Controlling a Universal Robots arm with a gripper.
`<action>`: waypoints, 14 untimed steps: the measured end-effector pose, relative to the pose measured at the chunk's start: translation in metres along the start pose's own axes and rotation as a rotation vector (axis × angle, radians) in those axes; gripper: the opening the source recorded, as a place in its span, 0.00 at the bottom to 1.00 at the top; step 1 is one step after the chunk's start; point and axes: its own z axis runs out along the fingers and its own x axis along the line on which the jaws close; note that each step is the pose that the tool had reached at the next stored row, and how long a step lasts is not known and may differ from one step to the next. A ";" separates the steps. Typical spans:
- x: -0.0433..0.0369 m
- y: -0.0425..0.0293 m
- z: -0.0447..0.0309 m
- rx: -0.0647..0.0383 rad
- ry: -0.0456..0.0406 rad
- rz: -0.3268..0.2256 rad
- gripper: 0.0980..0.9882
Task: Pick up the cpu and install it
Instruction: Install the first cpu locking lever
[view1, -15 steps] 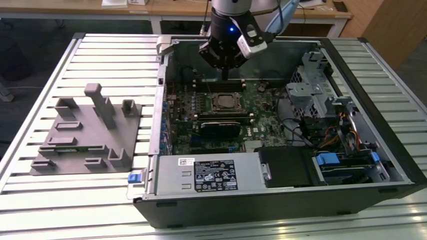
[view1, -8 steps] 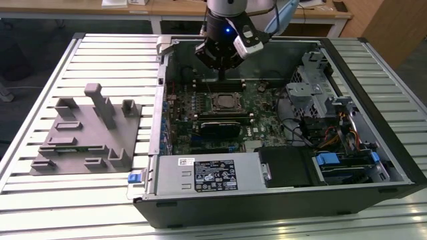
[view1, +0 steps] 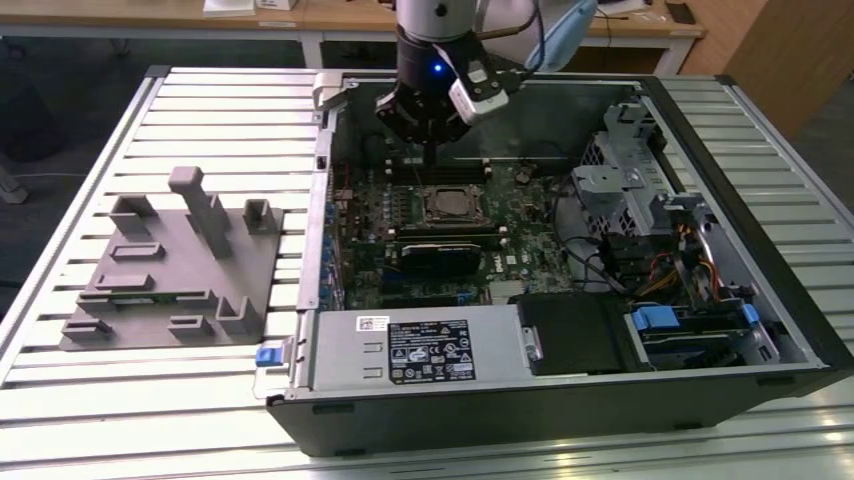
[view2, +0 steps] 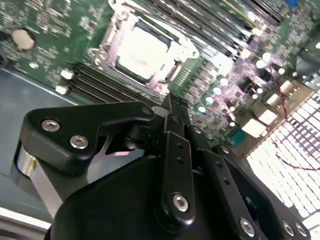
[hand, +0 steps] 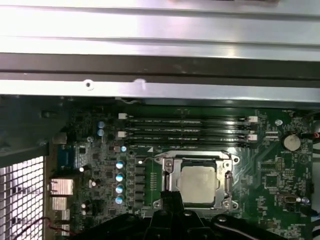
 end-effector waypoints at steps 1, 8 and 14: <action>0.0027 0.0000 0.0003 0.000 0.0000 0.000 0.01; 0.0145 0.0009 0.0027 0.000 0.0000 0.002 0.01; 0.0237 0.0028 0.0061 0.000 -0.0001 0.002 0.01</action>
